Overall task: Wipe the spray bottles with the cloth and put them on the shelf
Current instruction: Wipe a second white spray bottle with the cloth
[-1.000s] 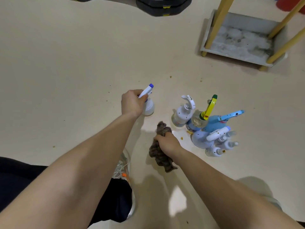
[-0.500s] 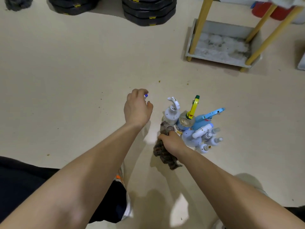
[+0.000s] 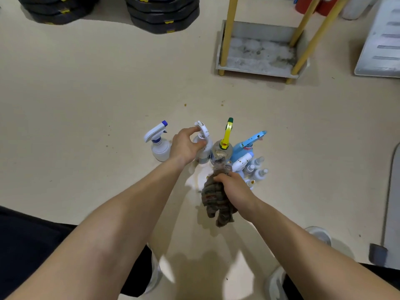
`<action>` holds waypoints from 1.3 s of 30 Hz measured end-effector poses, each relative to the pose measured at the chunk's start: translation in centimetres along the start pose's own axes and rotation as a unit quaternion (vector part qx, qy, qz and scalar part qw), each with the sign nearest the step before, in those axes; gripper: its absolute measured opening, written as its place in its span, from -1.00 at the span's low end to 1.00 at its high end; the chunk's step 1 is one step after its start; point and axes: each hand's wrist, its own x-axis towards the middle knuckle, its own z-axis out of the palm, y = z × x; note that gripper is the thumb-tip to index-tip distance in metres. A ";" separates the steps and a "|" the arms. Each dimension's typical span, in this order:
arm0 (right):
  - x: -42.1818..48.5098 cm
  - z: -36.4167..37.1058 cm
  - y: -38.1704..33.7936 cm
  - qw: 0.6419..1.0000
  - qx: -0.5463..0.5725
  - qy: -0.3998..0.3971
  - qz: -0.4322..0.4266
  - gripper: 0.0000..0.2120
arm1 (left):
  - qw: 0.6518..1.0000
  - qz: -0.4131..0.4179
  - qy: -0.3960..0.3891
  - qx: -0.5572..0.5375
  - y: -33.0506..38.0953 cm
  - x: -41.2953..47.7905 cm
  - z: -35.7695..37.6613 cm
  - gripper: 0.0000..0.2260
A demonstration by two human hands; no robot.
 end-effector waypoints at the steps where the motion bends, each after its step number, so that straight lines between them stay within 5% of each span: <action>1: -0.1 -0.2 -0.1 1.000 0.008 0.000 -0.002 -0.76 | 1.000 0.005 -0.003 0.005 0.0 0.1 0.2 -0.62; 14: -5.2 -4.0 -6.6 0.979 0.192 0.023 -0.069 -0.67 | 0.994 0.032 0.027 -0.097 5.8 -3.2 -5.6 -0.97; 22: -11.7 -9.0 -14.9 0.952 0.215 0.054 -0.213 -0.62 | 0.987 0.110 -0.014 -0.116 16.8 -7.5 -13.8 -0.87; 26: -13.8 -9.6 -16.4 0.940 0.149 -0.003 -0.307 -0.66 | 0.978 0.134 -0.021 -0.159 21.6 -9.4 -15.2 -0.82; 29: -13.9 -9.1 -15.6 0.914 -0.062 -0.011 -0.400 -0.56 | 0.961 0.138 -0.033 -0.237 23.9 -10.7 -14.4 -0.79; 31: -13.2 -8.7 -14.7 0.876 -0.212 0.056 -0.429 -0.54 | 0.956 0.130 -0.032 -0.262 24.9 -11.1 -13.7 -0.75; 33: -12.5 -8.3 -14.4 0.852 -0.237 0.141 -0.445 -0.51 | 0.954 0.119 -0.035 -0.274 25.1 -11.1 -13.0 -0.78; 39: -9.3 -9.9 -16.8 0.947 0.012 0.033 -0.320 -0.50 | 0.949 0.121 -0.038 -0.288 25.1 -9.9 -11.5 -0.84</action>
